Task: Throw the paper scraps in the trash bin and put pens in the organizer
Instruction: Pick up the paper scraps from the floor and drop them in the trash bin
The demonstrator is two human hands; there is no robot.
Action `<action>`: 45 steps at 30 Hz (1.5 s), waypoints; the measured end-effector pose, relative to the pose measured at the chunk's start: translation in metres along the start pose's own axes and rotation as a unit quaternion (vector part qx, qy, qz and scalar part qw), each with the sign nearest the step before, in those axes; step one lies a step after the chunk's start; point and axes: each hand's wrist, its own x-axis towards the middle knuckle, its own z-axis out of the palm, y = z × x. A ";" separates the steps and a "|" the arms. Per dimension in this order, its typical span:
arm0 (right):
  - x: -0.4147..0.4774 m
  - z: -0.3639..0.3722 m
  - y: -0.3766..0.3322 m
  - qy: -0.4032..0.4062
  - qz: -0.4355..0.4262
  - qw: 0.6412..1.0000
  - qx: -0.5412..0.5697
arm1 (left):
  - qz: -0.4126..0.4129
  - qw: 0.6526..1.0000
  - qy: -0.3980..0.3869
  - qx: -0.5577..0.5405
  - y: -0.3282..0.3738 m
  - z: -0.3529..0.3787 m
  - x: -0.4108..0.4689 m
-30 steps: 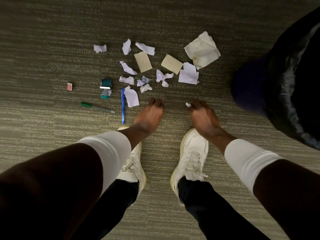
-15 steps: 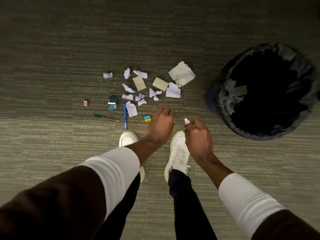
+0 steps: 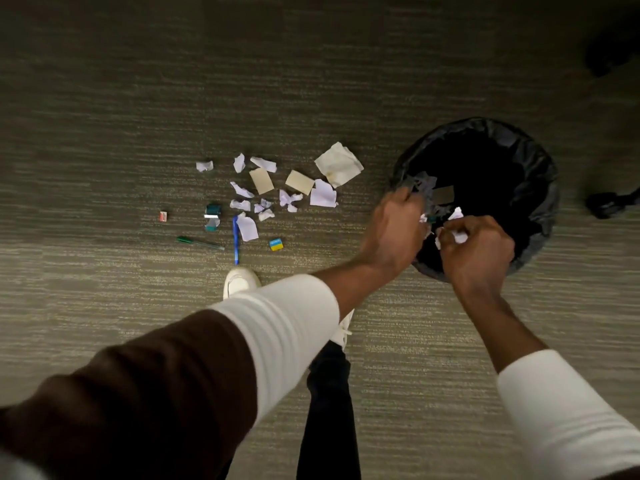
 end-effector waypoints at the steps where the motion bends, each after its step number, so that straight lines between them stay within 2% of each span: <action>1: 0.003 -0.001 0.004 -0.004 0.000 1.000 -0.002 | 0.004 1.000 -0.001 0.006 0.004 0.005 0.005; 7: 0.012 -0.001 0.018 -0.008 0.006 1.000 0.009 | -0.003 0.997 -0.066 0.035 0.015 0.034 0.020; 9: 0.011 -0.002 0.018 -0.009 0.003 1.000 -0.005 | -0.008 0.997 -0.065 0.031 0.015 0.036 0.016; 13: 0.002 0.002 0.008 -0.012 0.023 0.999 -0.026 | 0.042 0.997 -0.035 0.046 0.002 0.028 0.006; 18: -0.019 0.017 -0.023 -0.011 -0.076 0.996 0.051 | 0.013 0.999 0.036 0.029 -0.040 -0.001 -0.003; 21: -0.029 0.032 -0.051 -0.020 -0.144 0.986 0.085 | -0.039 0.998 0.046 0.035 -0.081 -0.020 -0.009; 23: -0.030 0.046 -0.070 -0.060 -0.149 0.982 0.095 | -0.077 0.995 0.034 0.057 -0.113 -0.033 -0.015; 30: -0.017 0.141 -0.113 -0.218 -0.129 0.966 -0.048 | -0.175 0.970 -0.040 0.163 -0.239 -0.052 -0.038; 35: 0.010 0.242 -0.110 -0.288 -0.092 0.945 -0.123 | -0.178 0.947 -0.056 0.262 -0.325 -0.041 -0.031; 37: 0.020 0.277 -0.107 -0.292 -0.067 0.946 -0.123 | -0.172 0.941 -0.049 0.287 -0.352 -0.033 -0.022; 41: 0.033 0.329 -0.107 -0.249 -0.075 0.962 -0.081 | -0.193 0.934 -0.053 0.295 -0.393 -0.016 0.002; 45: 0.039 0.364 -0.115 -0.209 -0.085 0.972 -0.064 | -0.236 0.938 -0.048 0.248 -0.417 -0.002 0.017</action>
